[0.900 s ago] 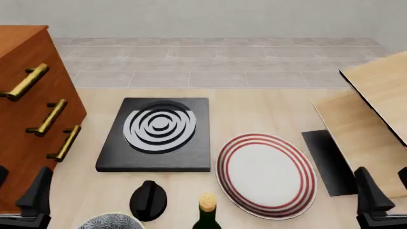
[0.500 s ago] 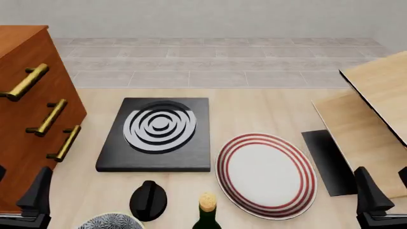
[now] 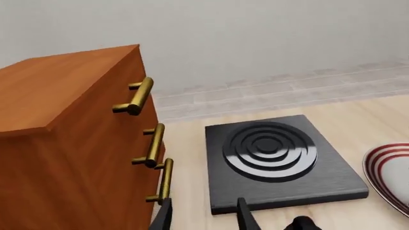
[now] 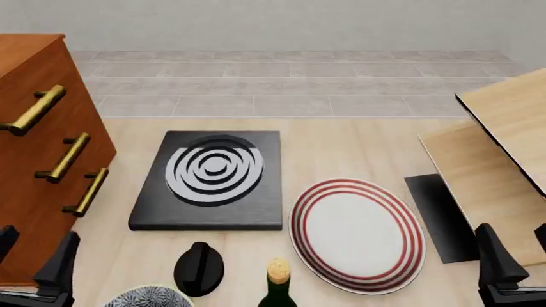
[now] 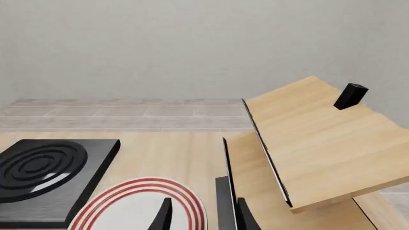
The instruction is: Put the bowl on the top of the cabinet.
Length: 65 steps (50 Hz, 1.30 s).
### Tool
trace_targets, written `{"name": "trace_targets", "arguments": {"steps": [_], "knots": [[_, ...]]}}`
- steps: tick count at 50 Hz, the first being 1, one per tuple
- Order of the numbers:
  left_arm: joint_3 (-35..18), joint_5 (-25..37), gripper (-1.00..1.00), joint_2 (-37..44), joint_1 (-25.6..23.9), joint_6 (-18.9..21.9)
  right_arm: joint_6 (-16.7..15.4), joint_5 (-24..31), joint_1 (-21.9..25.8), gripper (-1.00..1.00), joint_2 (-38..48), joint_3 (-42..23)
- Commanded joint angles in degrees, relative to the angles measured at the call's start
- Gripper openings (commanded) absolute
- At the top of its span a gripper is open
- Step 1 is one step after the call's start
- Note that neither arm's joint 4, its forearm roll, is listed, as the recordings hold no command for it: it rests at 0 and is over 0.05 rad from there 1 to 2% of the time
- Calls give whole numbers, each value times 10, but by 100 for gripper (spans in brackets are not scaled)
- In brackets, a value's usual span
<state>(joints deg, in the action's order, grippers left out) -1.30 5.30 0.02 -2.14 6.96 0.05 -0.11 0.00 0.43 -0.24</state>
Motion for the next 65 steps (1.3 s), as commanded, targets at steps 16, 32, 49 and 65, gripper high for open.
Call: {"name": "trace_targets", "arguments": {"steps": [16,32,49,65], "knots": [[-81,170,100,0,-7,23,0,0,0,100,0,0],[-162,331,100,0,-54,15,0,0,0,100,0,0],[-201,398,100,1,-88,36,0,0,0,100,0,0],[-214,442,100,1,-104,43,0,0,0,100,0,0]]}}
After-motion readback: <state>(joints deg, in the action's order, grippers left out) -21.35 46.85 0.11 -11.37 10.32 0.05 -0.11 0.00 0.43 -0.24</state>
